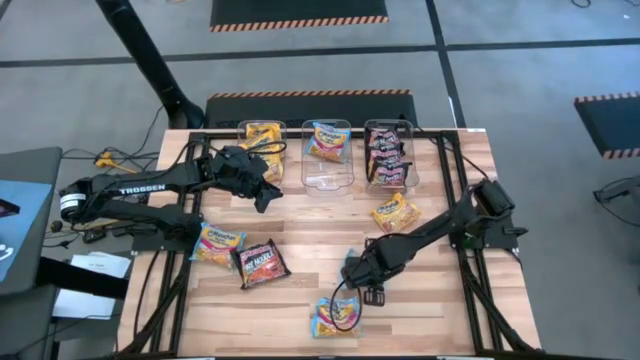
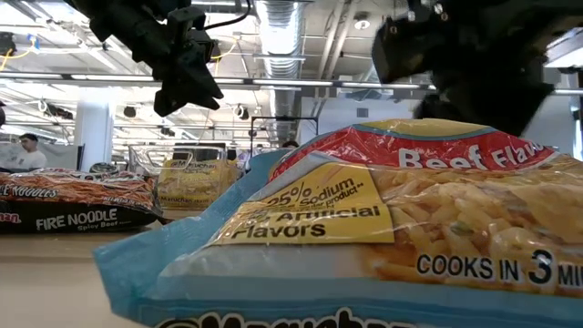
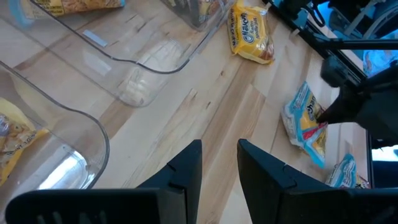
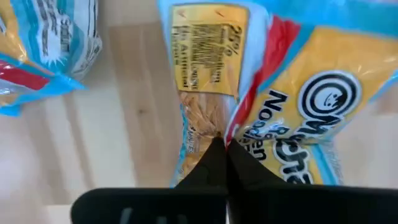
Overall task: Sort Maruchan noodles
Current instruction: Put the blue noodle pack into the middle transparent bin
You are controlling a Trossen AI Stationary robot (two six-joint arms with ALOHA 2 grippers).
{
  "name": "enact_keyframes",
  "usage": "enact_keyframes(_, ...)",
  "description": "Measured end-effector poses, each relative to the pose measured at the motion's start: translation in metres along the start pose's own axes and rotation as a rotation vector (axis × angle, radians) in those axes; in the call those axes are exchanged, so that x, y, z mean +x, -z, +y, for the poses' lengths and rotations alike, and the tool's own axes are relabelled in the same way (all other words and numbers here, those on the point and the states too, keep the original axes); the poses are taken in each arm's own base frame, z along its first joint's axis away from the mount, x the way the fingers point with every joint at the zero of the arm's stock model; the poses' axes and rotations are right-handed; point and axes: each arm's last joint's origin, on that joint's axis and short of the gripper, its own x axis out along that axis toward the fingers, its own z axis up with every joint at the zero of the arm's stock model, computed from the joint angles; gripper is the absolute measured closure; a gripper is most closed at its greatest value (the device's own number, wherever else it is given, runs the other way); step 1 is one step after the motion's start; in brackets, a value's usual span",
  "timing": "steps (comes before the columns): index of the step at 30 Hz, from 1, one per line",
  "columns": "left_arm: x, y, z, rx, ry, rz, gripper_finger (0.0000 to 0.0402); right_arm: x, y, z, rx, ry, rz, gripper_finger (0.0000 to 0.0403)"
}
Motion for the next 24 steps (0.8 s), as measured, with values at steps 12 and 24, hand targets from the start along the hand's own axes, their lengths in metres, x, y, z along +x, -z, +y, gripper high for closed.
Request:
enact_keyframes(12,0.000,0.000,0.000,0.002,0.000,0.000,0.0313,-0.045,-0.013,0.001,-0.070,0.231,-0.048,0.0400)
enact_keyframes(24,0.000,0.000,0.000,-0.002,0.000,-0.001,0.0313,-0.073,-0.045,-0.047,-0.207,0.511,-0.128,0.0400)
